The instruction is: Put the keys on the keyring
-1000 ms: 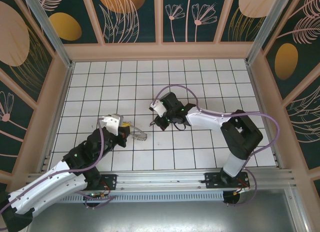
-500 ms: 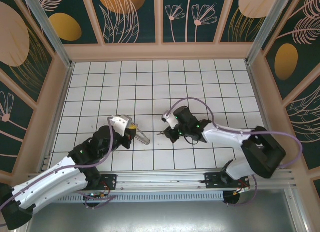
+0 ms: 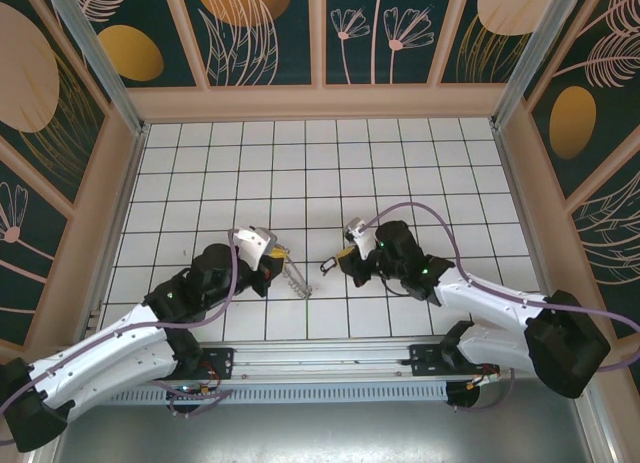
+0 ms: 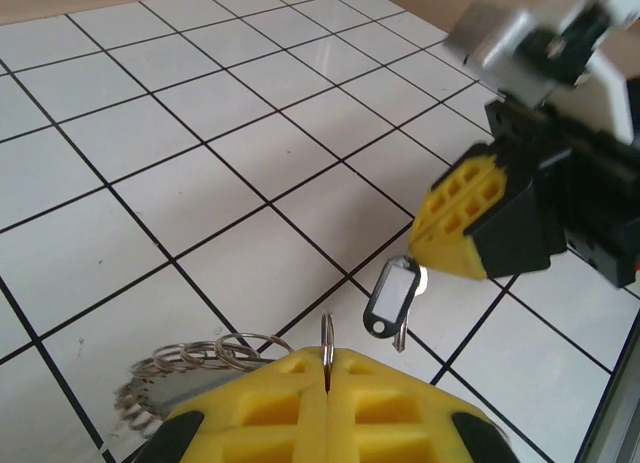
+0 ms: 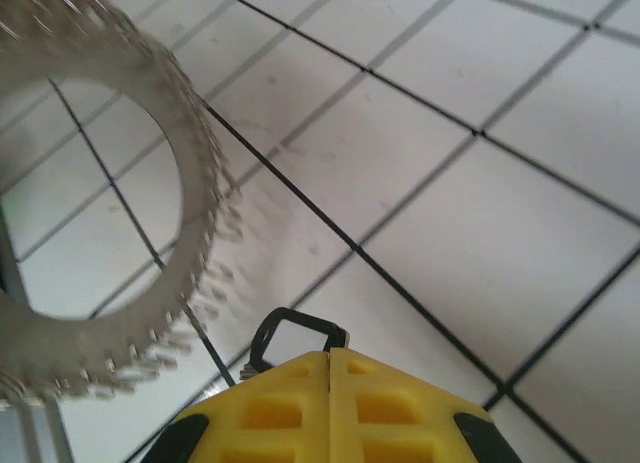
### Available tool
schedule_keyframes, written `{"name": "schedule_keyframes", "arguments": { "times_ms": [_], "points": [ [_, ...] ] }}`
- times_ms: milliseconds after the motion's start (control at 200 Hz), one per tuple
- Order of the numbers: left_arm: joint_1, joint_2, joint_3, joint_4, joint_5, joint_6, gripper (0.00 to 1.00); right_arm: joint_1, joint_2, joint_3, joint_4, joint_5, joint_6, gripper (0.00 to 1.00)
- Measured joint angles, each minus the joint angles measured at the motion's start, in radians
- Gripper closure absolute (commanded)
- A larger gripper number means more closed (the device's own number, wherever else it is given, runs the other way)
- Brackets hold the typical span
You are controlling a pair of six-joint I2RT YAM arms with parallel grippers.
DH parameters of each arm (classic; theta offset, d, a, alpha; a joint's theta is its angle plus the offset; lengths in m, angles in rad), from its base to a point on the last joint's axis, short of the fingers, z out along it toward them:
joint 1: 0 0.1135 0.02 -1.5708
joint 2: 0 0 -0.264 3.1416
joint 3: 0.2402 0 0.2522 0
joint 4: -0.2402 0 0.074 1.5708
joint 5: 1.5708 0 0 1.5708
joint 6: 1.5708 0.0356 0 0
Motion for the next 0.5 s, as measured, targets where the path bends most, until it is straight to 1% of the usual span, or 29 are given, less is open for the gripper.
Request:
{"name": "schedule_keyframes", "arguments": {
  "times_ms": [135,350,440,500],
  "points": [
    [0.0,0.026,0.0,0.016,0.013,0.002,1.0,0.019,0.015,-0.073,0.023,0.068,0.069,1.0],
    [0.0,0.031,0.0,0.032,0.019,0.003,1.0,0.026,0.09,-0.079,0.043,0.149,0.118,1.0],
    [0.0,0.032,0.0,0.039,0.024,0.003,1.0,0.027,0.119,-0.079,0.059,0.171,0.137,0.95],
    [0.0,0.032,0.001,0.039,0.026,0.003,1.0,0.027,0.137,-0.082,0.082,0.181,0.146,0.88]
  ]
}}
